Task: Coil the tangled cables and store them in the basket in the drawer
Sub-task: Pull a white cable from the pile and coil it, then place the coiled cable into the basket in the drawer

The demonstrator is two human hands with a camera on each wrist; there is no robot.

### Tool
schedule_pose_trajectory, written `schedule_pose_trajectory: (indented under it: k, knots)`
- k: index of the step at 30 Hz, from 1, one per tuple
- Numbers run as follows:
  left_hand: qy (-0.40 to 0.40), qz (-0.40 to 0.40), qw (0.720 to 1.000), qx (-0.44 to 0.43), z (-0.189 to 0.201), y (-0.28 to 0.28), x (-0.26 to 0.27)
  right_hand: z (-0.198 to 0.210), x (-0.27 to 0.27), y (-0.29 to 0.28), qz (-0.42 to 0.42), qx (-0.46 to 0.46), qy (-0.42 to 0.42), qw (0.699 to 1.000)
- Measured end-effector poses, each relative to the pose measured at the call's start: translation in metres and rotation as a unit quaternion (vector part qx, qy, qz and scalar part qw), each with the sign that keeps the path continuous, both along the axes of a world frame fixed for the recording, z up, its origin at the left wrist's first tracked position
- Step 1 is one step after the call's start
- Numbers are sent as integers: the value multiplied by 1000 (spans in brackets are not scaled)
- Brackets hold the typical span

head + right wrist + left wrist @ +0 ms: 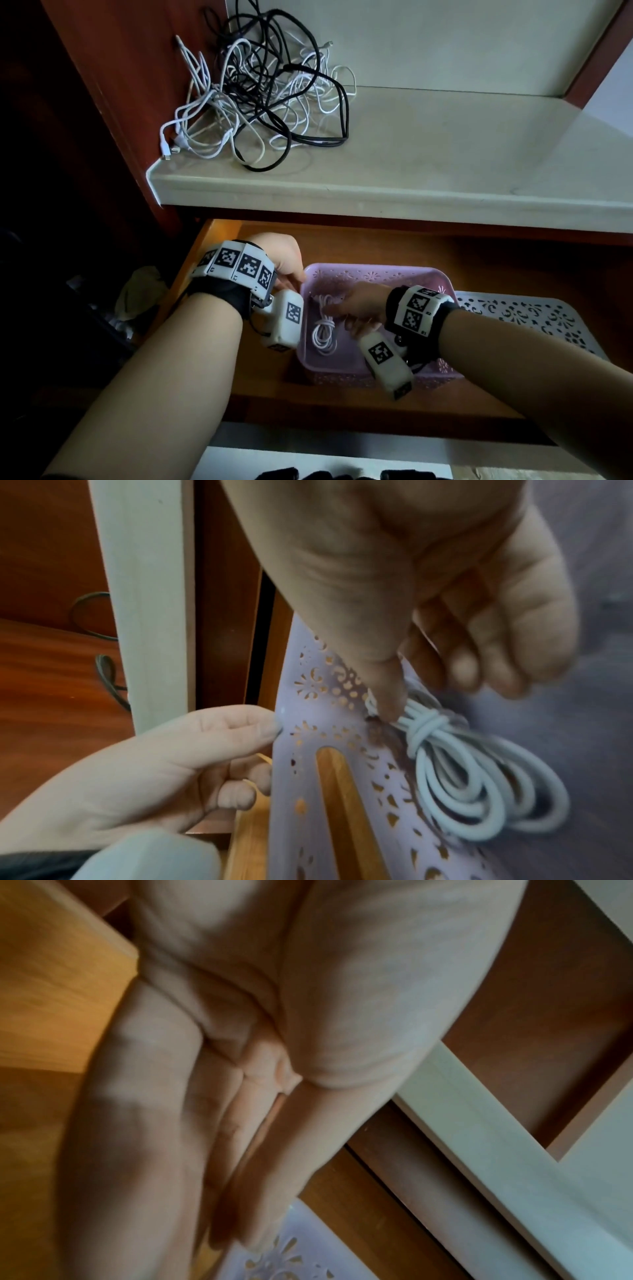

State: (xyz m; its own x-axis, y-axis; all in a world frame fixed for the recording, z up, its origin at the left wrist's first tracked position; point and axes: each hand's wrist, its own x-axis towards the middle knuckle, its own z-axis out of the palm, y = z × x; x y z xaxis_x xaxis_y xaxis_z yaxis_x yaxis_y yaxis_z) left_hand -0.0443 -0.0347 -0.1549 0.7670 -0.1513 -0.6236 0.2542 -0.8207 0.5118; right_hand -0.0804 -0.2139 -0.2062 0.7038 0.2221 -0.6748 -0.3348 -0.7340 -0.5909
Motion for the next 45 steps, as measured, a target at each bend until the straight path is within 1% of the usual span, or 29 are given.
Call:
schedule_pose_trajectory:
  k: [1, 3, 6, 10, 12, 15, 17, 20, 22, 24, 27, 29, 31, 33, 34, 37, 40, 45]
  knots:
    - [-7, 1, 1000, 1, 2, -1, -2, 4, 1, 0, 37, -29, 6, 999]
    - [-19, 3, 1000, 5, 8, -4, -5, 14, 3, -1, 78, -47, 7, 996]
    - [-1, 15, 999, -36, 23, -6, -3, 39, 7, -2, 109, -12, -34, 993]
    - [-81, 11, 995, -53, 63, -4, -4, 84, 16, -2, 203, 37, -80, 975]
    - [-115, -2, 991, -64, 85, 2, -4, 110, 25, -2, 206, 75, -96, 971]
    - [-151, 7, 984, -93, 119, 12, -4, 150, 39, -3, 171, 139, -150, 964]
    - [-175, 14, 978, -111, 141, 20, -4, 174, 50, -4, 153, 164, -182, 957]
    - [-206, 41, 968, -140, 166, 31, 1, 201, 67, -5, 147, 161, -214, 952]
    - [-239, 90, 954, -158, 176, 39, 7, 213, 78, -2, 139, 150, -229, 952]
    - [-279, 155, 932, -171, 182, 45, 15, 220, 88, 6, 126, 137, -259, 948]
    - [-331, 242, 892, -191, 183, 53, 28, 224, 102, 24, 117, 92, -343, 927]
    - [-364, 273, 872, -183, 180, 57, 36, 226, 107, 37, 130, 67, -374, 916]
    - [-397, 271, 864, -151, 174, 60, 43, 226, 109, 48, 152, 39, -373, 915]
    - [-410, 256, 865, -135, 171, 58, 46, 223, 112, 57, 174, 7, -359, 917]
    - [-407, 243, 870, -139, 169, 57, 47, 221, 113, 61, 184, -6, -351, 918]
    - [-361, 180, 900, -164, 164, 48, 47, 214, 118, 69, 213, -29, -317, 924]
    - [-339, 150, 918, -138, 157, 43, 49, 209, 122, 71, 226, -52, -310, 922]
    - [-364, 150, 914, -100, 150, 44, 55, 205, 125, 59, 217, -130, -342, 905]
